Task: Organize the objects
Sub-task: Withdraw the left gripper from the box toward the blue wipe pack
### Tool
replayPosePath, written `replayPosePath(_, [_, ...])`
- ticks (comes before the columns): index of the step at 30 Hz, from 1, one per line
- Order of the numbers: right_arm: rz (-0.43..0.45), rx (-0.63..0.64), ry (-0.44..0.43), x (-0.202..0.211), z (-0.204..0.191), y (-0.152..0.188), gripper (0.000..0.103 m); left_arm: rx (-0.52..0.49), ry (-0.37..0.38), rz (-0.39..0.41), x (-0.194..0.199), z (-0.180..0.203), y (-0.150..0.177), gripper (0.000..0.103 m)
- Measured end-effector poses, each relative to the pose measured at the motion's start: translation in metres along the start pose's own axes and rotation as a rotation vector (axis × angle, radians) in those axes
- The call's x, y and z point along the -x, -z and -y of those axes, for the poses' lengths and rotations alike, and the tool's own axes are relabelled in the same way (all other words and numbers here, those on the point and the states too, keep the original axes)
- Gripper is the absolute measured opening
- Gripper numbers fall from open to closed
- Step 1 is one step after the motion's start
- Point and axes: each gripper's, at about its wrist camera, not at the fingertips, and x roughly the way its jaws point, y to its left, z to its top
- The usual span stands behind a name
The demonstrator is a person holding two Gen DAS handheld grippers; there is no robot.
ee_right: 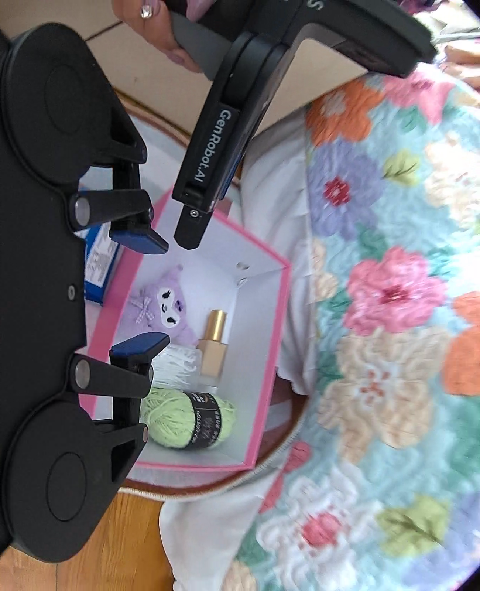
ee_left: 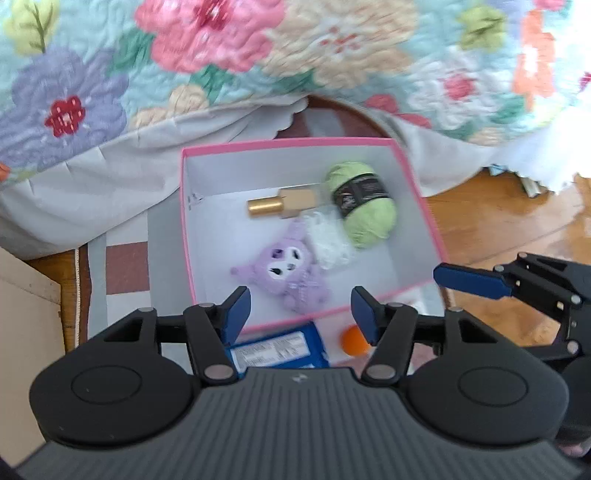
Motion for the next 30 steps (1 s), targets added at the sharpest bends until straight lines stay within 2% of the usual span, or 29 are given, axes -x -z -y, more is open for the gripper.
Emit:
replayPosePath(4, [0.029,0.006,-0.016,0.041,-0.009,0.003,0.054,-0.030,0.054,0.037,0.033,0.015,0.015,0.066])
replayPosePath(15, [0.072,0.021,-0.061,0.106,-0.040,0.032,0.060,0.008,0.085,0.065,0.080,0.023,0.069,0.067])
replayPosePath(21, [0.064,0.012,-0.086,0.110,-0.049,0.058,0.062,0.038,0.102,0.079,0.092,0.014,0.097,0.068])
replayPosePath(30, [0.024,-0.032,-0.141,0.082,-0.053,0.087,0.063,0.095,0.093,0.064,0.076,-0.011,0.123,0.068])
